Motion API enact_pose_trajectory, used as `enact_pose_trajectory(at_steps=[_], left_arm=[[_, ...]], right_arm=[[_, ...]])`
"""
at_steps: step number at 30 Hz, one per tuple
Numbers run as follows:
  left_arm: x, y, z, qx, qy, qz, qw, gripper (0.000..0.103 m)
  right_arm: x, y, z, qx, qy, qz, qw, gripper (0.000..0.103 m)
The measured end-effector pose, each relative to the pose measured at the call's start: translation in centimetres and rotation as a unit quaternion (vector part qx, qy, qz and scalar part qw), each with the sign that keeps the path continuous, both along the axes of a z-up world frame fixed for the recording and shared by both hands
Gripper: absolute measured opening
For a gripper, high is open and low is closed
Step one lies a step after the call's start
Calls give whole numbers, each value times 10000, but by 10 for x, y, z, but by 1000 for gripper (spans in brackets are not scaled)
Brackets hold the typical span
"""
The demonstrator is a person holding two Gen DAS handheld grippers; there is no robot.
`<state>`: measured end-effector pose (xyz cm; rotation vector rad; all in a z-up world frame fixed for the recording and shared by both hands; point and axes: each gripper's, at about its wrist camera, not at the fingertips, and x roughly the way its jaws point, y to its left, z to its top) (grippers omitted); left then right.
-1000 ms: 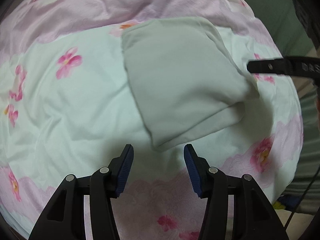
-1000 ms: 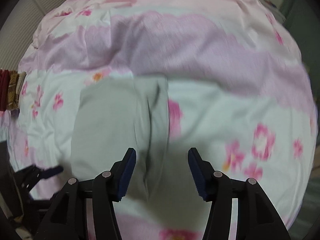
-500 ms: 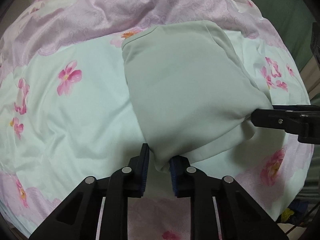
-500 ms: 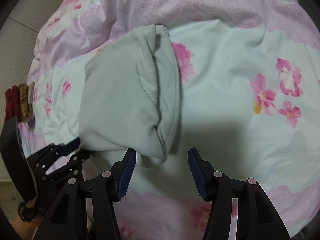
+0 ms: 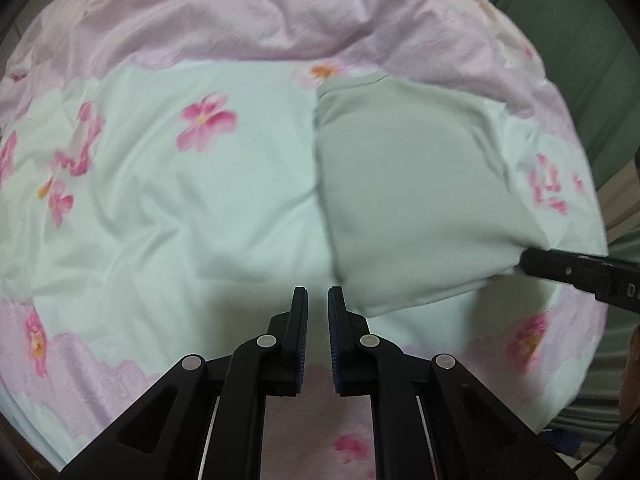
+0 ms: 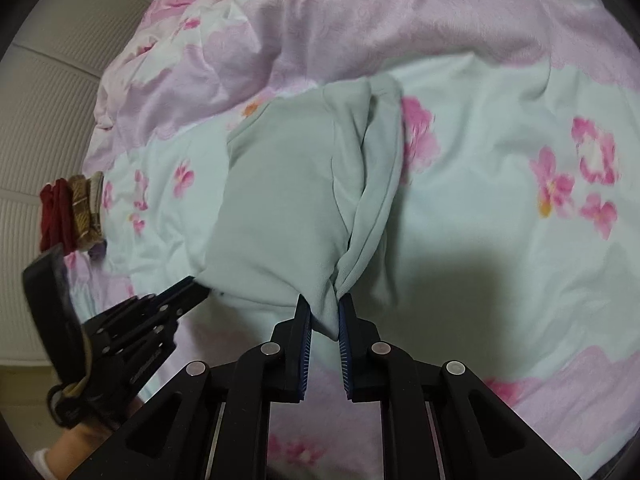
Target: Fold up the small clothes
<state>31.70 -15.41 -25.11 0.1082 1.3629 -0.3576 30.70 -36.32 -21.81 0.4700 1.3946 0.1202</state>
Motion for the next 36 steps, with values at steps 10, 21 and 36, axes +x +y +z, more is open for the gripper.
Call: enact_pose_trajectory(at_steps=[10, 21, 36], left_arm=[[3, 7, 19, 77, -99, 23, 9999, 61], [74, -10, 13, -765, 108, 30, 9970, 71], [128, -53, -48, -1229, 950, -372, 9872, 70]], right_arm=[[-21, -9, -42, -654, 828, 72, 9944, 56], [31, -3, -11, -918, -495, -155, 9944, 75], [20, -18, -64, -257, 15, -625, 9977, 75]])
